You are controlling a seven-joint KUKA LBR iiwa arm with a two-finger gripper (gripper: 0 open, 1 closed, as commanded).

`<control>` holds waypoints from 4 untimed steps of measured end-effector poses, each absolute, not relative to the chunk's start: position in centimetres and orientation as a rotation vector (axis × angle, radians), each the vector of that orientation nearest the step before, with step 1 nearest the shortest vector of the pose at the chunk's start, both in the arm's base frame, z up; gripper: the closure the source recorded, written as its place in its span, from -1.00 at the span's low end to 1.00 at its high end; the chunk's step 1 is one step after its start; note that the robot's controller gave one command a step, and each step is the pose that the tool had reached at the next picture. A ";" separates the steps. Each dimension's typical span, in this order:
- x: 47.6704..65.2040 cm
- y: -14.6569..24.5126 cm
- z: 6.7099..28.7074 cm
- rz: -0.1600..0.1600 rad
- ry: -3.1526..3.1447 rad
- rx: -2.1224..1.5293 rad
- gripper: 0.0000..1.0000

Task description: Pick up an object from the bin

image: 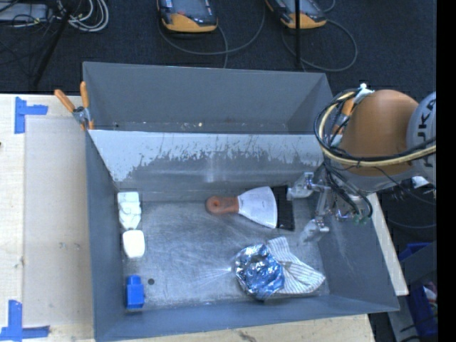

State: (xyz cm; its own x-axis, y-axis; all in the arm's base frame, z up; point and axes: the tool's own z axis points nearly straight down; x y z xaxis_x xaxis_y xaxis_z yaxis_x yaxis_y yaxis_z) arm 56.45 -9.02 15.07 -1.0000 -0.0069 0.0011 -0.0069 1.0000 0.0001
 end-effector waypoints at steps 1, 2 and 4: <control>56.4 -9.0 15.1 0.000 -3.140 0.011 -1.00; 55.8 -6.8 7.8 0.004 -3.122 0.225 1.00; 56.9 -7.5 10.4 -0.004 -3.128 0.208 1.00</control>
Offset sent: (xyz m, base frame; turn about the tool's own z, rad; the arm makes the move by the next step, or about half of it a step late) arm -0.0076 0.0250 -0.0807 -0.1377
